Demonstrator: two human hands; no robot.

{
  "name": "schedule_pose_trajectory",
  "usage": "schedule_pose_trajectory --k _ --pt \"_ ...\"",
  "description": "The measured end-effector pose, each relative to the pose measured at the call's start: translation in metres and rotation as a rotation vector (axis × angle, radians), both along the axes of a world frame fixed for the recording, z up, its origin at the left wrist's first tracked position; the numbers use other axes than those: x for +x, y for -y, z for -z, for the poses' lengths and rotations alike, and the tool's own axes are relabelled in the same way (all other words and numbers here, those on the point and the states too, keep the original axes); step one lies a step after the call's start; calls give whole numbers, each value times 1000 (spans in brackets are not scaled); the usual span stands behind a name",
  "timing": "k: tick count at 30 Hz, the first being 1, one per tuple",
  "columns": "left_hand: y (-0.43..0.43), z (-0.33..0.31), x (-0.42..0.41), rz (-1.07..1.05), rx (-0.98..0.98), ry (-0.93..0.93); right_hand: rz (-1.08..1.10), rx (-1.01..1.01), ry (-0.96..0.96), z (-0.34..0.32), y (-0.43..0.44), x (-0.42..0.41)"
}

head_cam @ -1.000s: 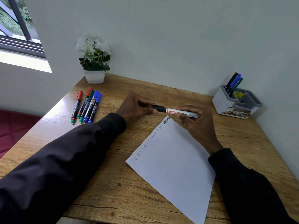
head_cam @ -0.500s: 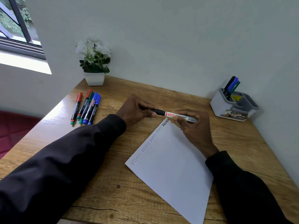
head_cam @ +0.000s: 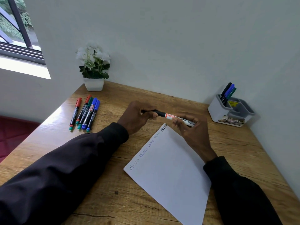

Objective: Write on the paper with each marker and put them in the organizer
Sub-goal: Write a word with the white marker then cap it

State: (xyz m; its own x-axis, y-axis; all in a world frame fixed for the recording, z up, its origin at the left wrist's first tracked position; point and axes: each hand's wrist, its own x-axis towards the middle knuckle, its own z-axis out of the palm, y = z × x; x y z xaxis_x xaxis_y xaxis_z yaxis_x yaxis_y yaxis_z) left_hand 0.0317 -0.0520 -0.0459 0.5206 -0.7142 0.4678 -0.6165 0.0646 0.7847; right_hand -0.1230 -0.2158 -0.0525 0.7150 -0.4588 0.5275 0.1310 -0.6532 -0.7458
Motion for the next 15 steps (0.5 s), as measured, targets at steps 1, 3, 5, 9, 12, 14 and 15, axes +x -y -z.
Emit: schedule_pose_trajectory --k 1,3,5,9,12,14,15 --pt "0 -2 1 10 -17 -1 -1 -15 -5 -2 2 0" --pt "0 -7 1 5 -58 -21 -7 -148 -15 -7 6 1" --pt "2 -12 -1 -12 -102 -79 -6 -283 -43 -10 9 2" --pt "11 -20 -13 -3 -178 -245 58 -364 -97 -11 13 2" --pt "20 -25 -19 -14 -168 -261 116 -304 -85 -20 15 -3" --pt "27 -27 -22 -22 -139 -234 138 -220 -70 -28 22 -12" --pt "30 -28 -24 -15 -124 -229 147 -178 -57 -32 27 -17"
